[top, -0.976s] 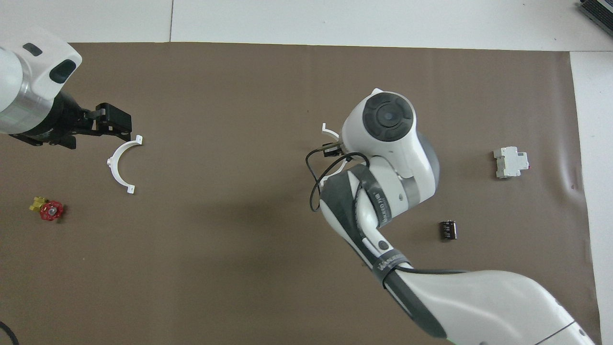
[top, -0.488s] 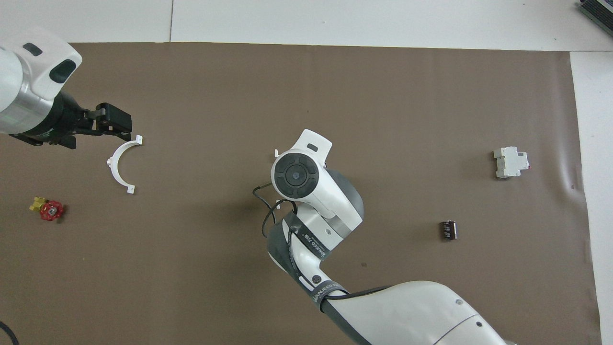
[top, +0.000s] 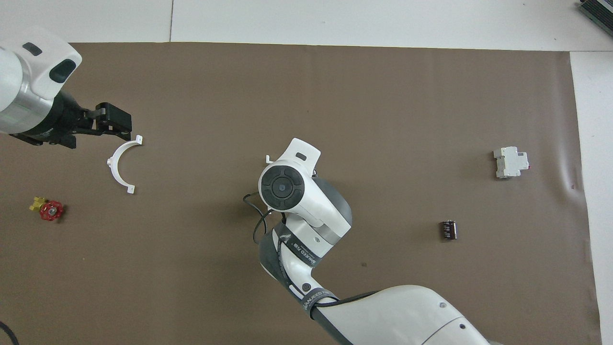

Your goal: Assemble drain pipe with both arms

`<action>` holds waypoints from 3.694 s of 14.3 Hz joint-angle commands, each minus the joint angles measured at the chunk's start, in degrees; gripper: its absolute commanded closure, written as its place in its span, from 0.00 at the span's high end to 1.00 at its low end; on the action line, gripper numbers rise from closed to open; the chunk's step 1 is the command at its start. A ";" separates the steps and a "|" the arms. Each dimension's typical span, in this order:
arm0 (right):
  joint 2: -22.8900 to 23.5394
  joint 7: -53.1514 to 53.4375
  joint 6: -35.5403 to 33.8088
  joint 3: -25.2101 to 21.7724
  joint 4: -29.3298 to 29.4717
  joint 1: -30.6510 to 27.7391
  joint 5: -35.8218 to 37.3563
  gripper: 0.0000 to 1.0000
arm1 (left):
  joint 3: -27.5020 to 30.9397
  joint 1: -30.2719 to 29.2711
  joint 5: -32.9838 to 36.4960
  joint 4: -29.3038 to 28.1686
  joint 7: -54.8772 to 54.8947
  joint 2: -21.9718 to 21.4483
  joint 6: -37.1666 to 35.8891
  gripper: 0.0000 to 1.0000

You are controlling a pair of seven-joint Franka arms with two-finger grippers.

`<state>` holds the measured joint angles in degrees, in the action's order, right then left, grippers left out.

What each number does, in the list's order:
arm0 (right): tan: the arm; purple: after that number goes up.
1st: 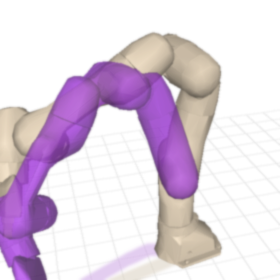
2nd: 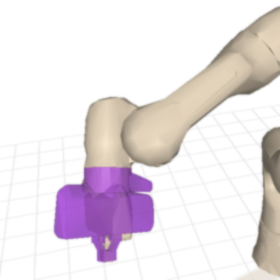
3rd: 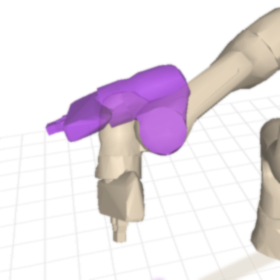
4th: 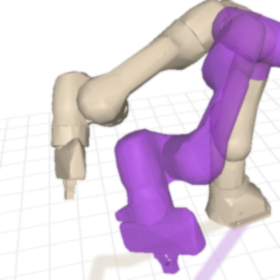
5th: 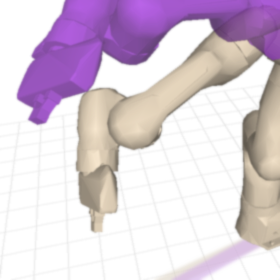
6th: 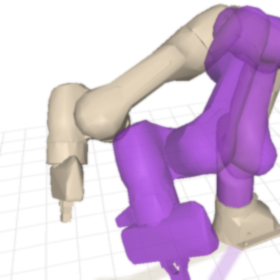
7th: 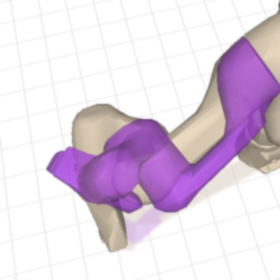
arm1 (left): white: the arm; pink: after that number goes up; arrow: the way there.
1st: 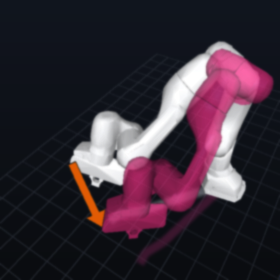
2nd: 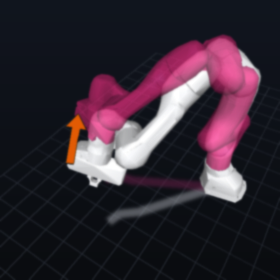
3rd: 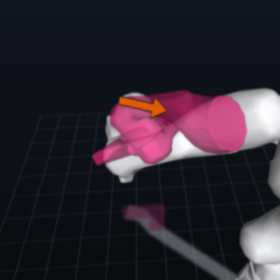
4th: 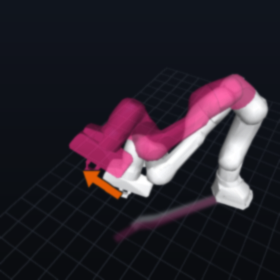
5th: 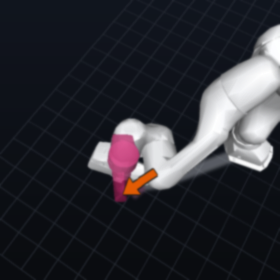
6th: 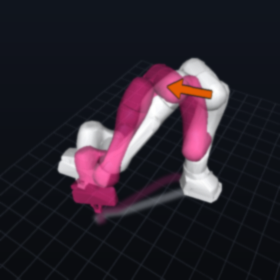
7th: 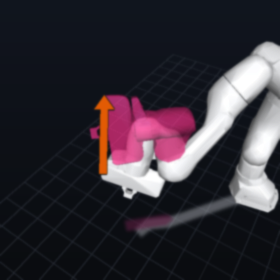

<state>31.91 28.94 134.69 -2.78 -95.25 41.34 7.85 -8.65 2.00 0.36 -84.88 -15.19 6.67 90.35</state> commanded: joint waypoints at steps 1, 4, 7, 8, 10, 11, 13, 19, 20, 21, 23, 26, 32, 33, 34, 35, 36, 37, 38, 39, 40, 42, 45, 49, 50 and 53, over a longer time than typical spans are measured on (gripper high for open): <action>-0.01 2.17 0.39 -0.12 -0.28 -0.03 0.50 0.00 | 0.65 0.55 -0.27 0.42 0.60 -0.17 0.27 1.00; -0.09 2.17 -0.48 -0.12 -0.20 -0.21 0.67 0.00 | 0.65 0.55 -0.27 0.42 0.60 -0.17 0.36 1.00; -0.09 2.17 -0.57 -0.12 -0.20 -0.30 0.85 0.00 | 0.65 0.55 -0.27 0.33 0.60 -0.17 0.36 1.00; -0.18 2.17 -0.75 -0.12 -0.11 -0.30 0.85 0.00 | 0.74 0.55 -0.27 0.33 0.60 -0.17 0.36 1.00; -0.44 2.26 -1.80 -0.20 0.50 -0.56 0.76 0.99 | 0.74 0.55 -0.27 0.33 0.60 -0.17 0.36 1.00; -0.88 2.26 -2.15 -0.29 0.68 -1.17 0.50 1.00 | 0.74 0.55 -0.27 0.33 0.60 -0.17 0.36 1.00; -3.85 2.26 -3.38 -0.47 0.77 -2.92 0.41 1.00 | 0.74 0.55 -0.27 0.33 0.60 -0.17 0.36 1.00; -16.95 -0.27 -13.04 -0.47 0.51 -14.52 0.41 1.00 | 1.00 0.55 -0.27 0.24 0.78 -0.17 0.36 1.00; -18.45 -2.90 -14.01 -0.47 0.51 -16.62 0.41 1.00 | 1.00 0.55 -0.27 0.24 0.78 -0.17 0.36 1.00; -19.77 -5.88 -14.98 -0.47 0.59 -18.65 0.41 1.00 | 1.18 0.46 -0.27 0.07 0.87 -0.25 0.36 1.00; -22.49 -11.42 -17.43 -0.38 0.60 -22.60 0.41 1.00 | 1.18 0.37 -0.27 0.06 2.27 -0.26 0.36 1.00; -26.54 -19.42 -23.58 -0.47 0.95 -27.18 -1.33 1.00 | 1.18 0.37 -0.27 0.06 2.62 -0.26 0.27 1.00; -30.15 -26.21 -39.83 -0.91 5.16 -33.16 -3.10 1.00 | 4.68 0.37 -0.18 -6.60 4.80 -2.79 7.19 1.00; -31.11 -26.30 -41.25 -0.91 5.08 -34.39 -3.10 1.00 | 5.91 0.46 -0.18 -8.27 7.78 -3.06 8.95 1.00; -31.21 -26.30 -43.01 -0.91 5.08 -35.27 -3.54 1.00 | 6.88 0.46 -0.18 -8.81 10.59 -2.98 10.62 1.00; -31.21 -26.30 -43.81 -0.91 5.08 -35.98 -4.94 1.00 | 7.50 0.46 -0.18 -8.90 11.58 -2.72 12.12 1.00; -31.38 -26.30 -43.82 -0.91 4.82 -36.50 -5.39 1.00 | 7.59 0.37 -0.18 -9.42 11.59 -2.37 13.61 1.00; -31.64 -26.30 -43.90 -0.91 4.03 -36.51 -5.48 1.00 | 7.77 0.20 -0.18 -10.91 11.59 -2.28 15.45 1.00; -32.34 -26.30 -43.99 -0.91 3.15 -36.51 -5.48 1.00 | 8.21 0.20 -0.18 -13.88 11.41 -2.28 17.82 1.00; -32.35 -26.39 -44.25 -0.82 3.32 -36.42 -5.39 1.00 | 8.38 0.28 -0.18 -17.04 10.98 -2.28 20.89 1.00; -32.09 -26.48 -46.43 -0.82 4.19 -36.60 -5.13 1.00 | 8.39 0.28 -0.18 -19.68 10.80 -2.19 24.14 1.00; -31.91 -27.62 -48.38 -0.82 5.17 -36.86 -5.48 1.00 | 8.47 0.02 -0.18 -24.96 10.80 -2.10 31.52 1.00; -32.00 -28.32 -47.34 -0.73 4.73 -36.69 -5.57 1.00 | 10.40 -0.59 -0.18 -28.67 12.72 -1.58 39.37 1.00; -32.26 -28.32 -47.24 -0.73 4.29 -36.33 -5.57 1.00 | 11.37 -1.03 -0.18 -28.76 13.28 3.78 43.95 1.00; -32.18 -28.41 -48.03 -0.73 4.64 -36.42 -5.48 1.00 | 11.37 -1.12 -0.18 -28.94 11.00 4.22 44.47 1.00; -32.44 -28.32 -48.48 -0.73 4.03 -37.03 -5.65 1.00 | 11.37 -1.21 -0.18 -30.86 8.95 5.10 46.23 1.00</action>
<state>0.42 2.40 86.82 -3.87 -90.44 5.61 3.29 2.72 0.99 0.38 -113.60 -4.88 11.83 134.03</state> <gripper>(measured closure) 0.000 0.000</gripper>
